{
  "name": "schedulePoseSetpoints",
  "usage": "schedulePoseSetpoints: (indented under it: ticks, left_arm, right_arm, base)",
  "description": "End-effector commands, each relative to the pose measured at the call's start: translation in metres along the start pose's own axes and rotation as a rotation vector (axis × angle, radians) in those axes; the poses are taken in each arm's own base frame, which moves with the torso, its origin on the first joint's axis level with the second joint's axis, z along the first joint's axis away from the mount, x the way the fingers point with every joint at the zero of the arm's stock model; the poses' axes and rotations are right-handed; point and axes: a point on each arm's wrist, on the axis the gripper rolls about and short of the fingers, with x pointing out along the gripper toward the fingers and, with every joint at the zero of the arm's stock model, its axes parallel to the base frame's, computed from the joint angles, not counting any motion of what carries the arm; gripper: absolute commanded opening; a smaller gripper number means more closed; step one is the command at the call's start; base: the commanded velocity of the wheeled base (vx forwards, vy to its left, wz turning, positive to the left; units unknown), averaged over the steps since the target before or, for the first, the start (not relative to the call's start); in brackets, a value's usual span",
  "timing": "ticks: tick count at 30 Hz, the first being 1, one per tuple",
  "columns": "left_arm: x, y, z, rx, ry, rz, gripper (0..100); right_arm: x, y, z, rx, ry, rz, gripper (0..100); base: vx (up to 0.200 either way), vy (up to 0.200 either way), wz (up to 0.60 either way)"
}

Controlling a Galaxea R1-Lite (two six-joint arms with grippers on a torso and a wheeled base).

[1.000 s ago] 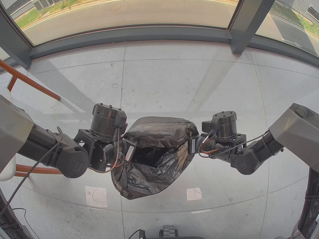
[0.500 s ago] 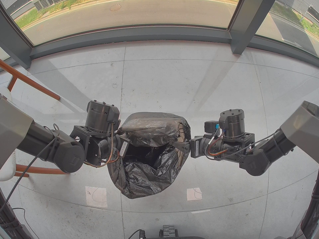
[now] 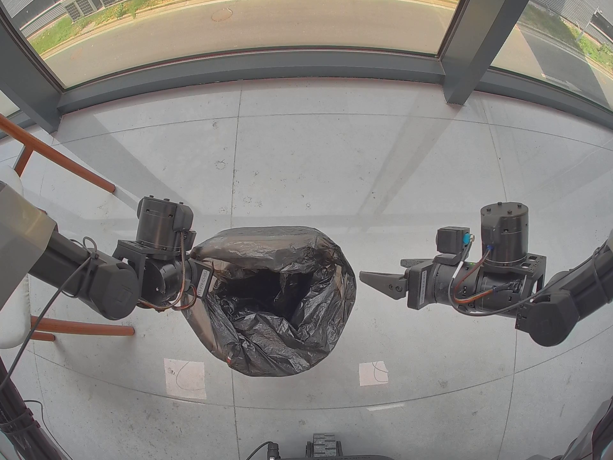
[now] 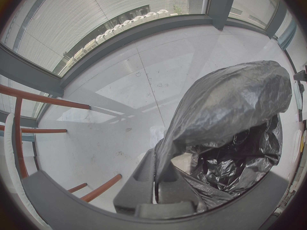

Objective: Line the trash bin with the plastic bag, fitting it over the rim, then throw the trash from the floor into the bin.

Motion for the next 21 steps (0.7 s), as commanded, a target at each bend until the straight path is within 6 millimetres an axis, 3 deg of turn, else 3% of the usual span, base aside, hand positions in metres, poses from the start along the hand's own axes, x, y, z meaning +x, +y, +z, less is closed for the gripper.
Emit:
schedulePoseSetpoints:
  ticks: [1,9,10,15,21]
  left_arm:
    - [0.008,-0.009,0.003,0.005,-0.002,-0.011,0]
    - [0.011,-0.009,0.025,-0.018,-0.07,-0.021,0]
    - [0.011,-0.009,0.025,-0.019,-0.072,-0.023,100]
    - [0.006,-0.004,0.023,-0.026,-0.07,-0.023,100]
    - [0.002,0.016,-0.003,-0.018,0.008,0.002,100]
  right_arm:
    - [-0.013,0.005,0.011,-0.01,-0.046,0.01,100]
    - [-0.021,0.007,0.013,-0.011,-0.062,0.009,100]
    - [-0.022,0.007,0.013,-0.012,-0.063,0.009,100]
    - [-0.028,0.005,0.016,0.001,-0.078,-0.003,100]
    - [-0.034,0.007,0.015,0.037,-0.079,-0.002,100]
  base:
    - [0.0,0.0,0.0]
    - [0.0,0.0,0.0]
    - [0.0,0.0,0.0]
    - [0.0,0.0,0.0]
    - [0.0,0.0,0.0]
